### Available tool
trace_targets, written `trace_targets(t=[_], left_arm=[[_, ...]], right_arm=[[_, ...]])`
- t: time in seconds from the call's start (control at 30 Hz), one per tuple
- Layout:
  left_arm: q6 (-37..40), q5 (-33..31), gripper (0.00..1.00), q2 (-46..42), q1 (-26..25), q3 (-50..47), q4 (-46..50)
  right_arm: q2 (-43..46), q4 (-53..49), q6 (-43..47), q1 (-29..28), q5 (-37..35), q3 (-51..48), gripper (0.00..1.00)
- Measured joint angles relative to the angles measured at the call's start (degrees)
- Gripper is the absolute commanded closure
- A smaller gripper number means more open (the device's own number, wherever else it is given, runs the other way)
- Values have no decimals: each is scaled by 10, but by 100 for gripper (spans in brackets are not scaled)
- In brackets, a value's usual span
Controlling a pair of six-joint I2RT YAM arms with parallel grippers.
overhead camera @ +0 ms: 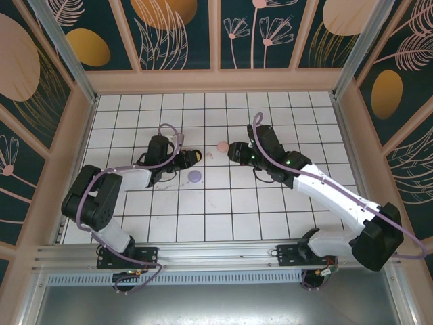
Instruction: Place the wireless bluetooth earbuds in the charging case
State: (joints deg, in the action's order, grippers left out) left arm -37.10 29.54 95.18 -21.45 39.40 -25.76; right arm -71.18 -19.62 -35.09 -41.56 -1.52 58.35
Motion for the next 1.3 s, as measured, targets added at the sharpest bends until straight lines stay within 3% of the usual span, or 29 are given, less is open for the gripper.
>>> trace_targets(t=[0.47, 0.73, 1.1, 1.3], left_arm=[[-7, 0, 79, 64, 14, 16, 5], [1, -4, 62, 73, 21, 30, 14], [21, -30, 58, 66, 41, 41, 52], [49, -71, 55, -5, 62, 48, 102]], right_arm=[[-33, 5, 0, 0, 0, 0, 49], [-64, 6, 2, 0, 0, 10, 38], [-125, 1, 12, 9, -2, 61, 34], [-220, -26, 32, 28, -18, 140, 25]])
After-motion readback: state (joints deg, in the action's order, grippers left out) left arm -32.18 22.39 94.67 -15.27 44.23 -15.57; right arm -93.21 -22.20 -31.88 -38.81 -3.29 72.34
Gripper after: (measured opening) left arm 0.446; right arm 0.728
